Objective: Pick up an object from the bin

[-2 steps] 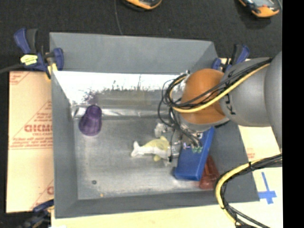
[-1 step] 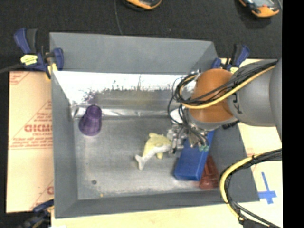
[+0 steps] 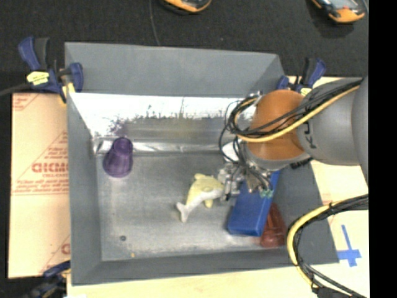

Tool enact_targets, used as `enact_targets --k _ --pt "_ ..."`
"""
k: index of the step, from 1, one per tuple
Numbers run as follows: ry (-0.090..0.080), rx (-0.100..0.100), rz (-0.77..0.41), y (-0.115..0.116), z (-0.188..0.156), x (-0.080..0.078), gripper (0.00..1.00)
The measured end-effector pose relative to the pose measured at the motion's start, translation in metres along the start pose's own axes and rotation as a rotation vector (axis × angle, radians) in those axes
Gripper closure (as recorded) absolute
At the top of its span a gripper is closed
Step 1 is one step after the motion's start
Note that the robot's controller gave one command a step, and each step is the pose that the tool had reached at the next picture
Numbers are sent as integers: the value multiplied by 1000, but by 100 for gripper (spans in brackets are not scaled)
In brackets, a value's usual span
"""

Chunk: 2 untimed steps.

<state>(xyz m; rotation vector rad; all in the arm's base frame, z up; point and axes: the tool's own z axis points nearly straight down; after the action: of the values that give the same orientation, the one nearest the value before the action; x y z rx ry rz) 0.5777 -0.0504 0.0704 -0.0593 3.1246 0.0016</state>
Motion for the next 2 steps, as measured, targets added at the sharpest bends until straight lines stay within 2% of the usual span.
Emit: enact_targets --k 1,2 --pt "5 0 -6 2 -56 6 100" --pt "-7 2 -13 4 -81 4 100"
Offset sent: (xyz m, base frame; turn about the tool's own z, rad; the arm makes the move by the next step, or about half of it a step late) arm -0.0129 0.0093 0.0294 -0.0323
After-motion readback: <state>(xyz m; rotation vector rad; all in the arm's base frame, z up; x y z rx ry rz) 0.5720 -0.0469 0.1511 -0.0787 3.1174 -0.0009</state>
